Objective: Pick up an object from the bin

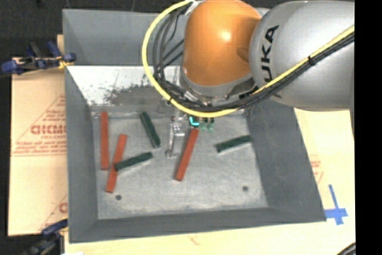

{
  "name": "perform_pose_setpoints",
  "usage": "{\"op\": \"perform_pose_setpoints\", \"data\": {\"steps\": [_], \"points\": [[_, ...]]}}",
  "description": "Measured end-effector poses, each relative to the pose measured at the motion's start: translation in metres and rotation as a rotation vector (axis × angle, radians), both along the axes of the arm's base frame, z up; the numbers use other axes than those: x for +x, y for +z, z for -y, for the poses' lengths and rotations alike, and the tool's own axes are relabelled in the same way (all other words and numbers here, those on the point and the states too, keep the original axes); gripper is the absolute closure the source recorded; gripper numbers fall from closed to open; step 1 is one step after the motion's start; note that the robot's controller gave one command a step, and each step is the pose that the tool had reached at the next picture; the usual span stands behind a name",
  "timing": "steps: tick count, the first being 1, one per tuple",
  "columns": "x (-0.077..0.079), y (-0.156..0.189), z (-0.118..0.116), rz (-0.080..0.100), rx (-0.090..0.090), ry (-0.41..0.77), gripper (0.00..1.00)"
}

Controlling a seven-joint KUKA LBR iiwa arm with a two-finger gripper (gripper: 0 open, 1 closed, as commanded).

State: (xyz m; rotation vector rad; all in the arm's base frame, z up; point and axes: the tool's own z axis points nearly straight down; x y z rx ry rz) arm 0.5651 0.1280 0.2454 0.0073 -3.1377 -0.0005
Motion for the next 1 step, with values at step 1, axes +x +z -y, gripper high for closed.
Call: {"op": "perform_pose_setpoints", "data": {"steps": [1], "points": [[0.034,-0.1736,0.0439,0.011,0.001,0.663,0.0]]}}
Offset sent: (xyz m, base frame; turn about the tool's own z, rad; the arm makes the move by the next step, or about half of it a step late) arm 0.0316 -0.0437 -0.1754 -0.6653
